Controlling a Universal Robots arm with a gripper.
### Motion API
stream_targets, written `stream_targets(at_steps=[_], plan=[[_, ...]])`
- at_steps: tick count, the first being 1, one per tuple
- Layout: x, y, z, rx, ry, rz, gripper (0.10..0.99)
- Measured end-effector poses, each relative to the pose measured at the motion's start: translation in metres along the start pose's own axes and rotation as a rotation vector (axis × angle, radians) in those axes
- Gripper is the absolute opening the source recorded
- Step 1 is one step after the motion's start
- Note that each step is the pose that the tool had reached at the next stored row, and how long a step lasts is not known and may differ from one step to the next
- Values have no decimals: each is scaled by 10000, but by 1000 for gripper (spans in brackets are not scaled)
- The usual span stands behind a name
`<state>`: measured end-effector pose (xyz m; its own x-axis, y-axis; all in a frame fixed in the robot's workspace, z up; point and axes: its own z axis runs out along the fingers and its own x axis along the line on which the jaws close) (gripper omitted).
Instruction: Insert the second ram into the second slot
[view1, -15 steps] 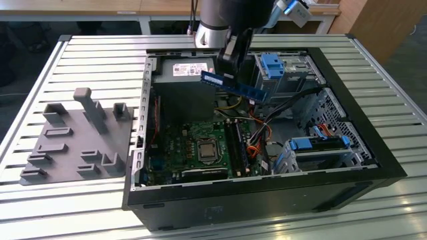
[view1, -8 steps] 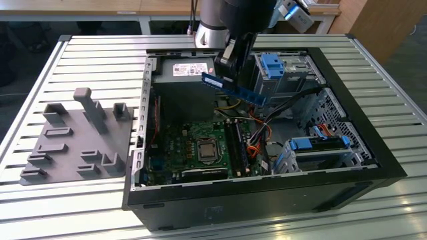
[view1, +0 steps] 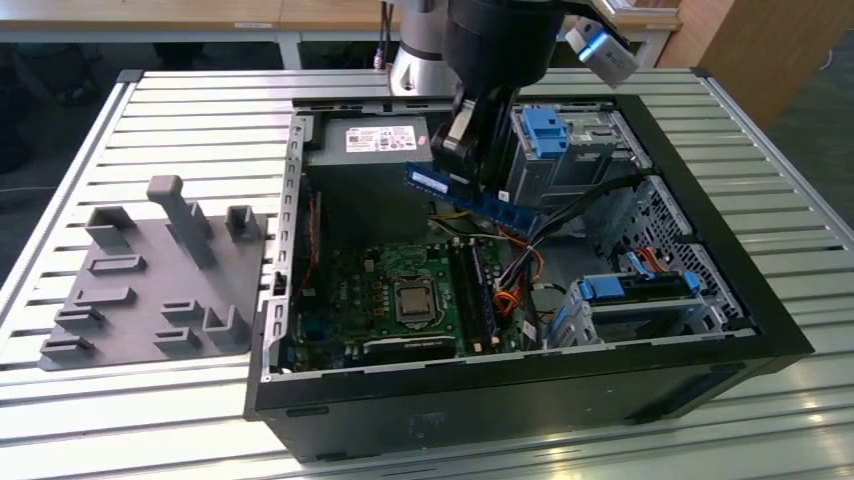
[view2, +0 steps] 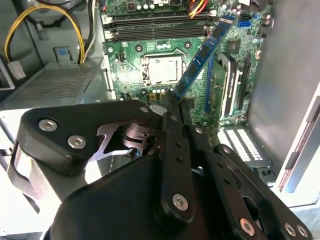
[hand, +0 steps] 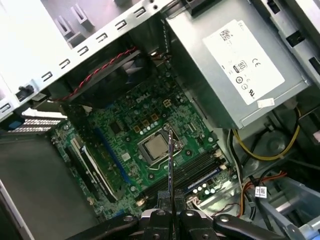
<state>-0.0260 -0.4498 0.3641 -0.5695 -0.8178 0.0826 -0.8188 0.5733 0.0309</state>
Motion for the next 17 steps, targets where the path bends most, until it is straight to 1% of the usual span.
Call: stream_targets(at_steps=[17], plan=[[-16, -7, 198, -254, -92, 3065, 137]])
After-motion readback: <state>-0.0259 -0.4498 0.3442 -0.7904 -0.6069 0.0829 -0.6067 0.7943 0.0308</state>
